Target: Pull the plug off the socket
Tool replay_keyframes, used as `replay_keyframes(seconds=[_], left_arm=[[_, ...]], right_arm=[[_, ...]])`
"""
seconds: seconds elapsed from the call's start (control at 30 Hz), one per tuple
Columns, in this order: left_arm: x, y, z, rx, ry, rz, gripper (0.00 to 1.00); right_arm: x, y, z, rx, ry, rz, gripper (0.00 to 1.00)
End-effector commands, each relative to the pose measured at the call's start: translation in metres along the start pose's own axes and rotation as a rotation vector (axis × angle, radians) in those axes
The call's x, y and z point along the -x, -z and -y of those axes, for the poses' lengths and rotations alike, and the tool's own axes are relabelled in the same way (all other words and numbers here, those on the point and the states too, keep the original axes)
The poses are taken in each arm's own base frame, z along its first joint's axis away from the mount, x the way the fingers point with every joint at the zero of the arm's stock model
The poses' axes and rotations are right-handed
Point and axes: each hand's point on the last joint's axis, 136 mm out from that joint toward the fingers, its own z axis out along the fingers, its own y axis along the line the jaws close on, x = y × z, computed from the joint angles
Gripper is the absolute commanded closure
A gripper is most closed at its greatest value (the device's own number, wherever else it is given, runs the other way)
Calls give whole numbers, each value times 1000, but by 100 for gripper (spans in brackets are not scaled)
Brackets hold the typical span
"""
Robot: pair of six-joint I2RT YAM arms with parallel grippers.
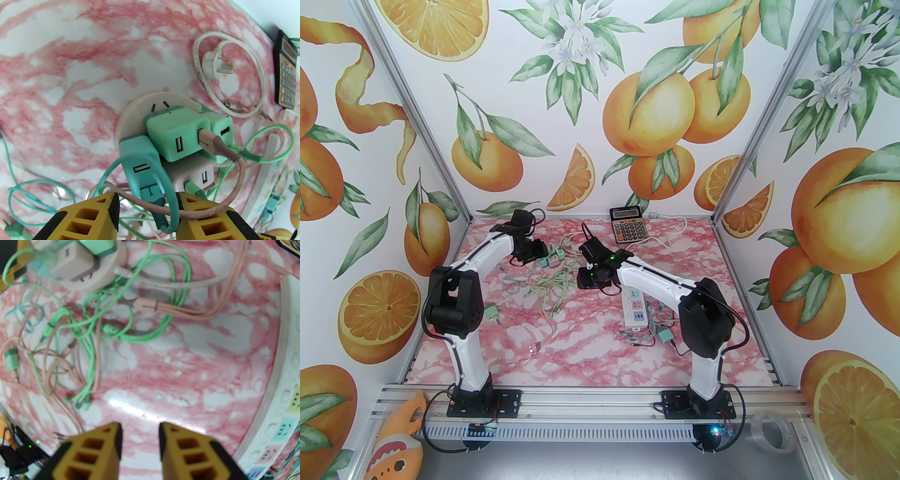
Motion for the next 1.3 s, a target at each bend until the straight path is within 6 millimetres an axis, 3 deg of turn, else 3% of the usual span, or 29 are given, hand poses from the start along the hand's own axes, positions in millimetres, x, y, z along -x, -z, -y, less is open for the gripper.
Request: replay_keyframes(seconds=[0.0,0.07,0.13,0.5,0.77,1.27], left_arm=[[0,17,2,37,-17,4,57],[-2,15,7,21,-17,-9,59],[-4,13,6,29,-11,-27,68],[-2,2,13,18,-26,-19,63],[5,-21,9,12,8,-22,63],[12,-46,-7,113,-22,-16,58]], right_arm=[[-5,-5,-3,8,-7,-14,67],[-7,-7,-3,9,-10,-18,67],[-7,-7,-2,8,-12,-20,67],[-9,-5,-3,8,-9,-18,67],[-10,-4,-1,1,-9,-19,67],[-9,-2,-4,9,-8,-19,67]])
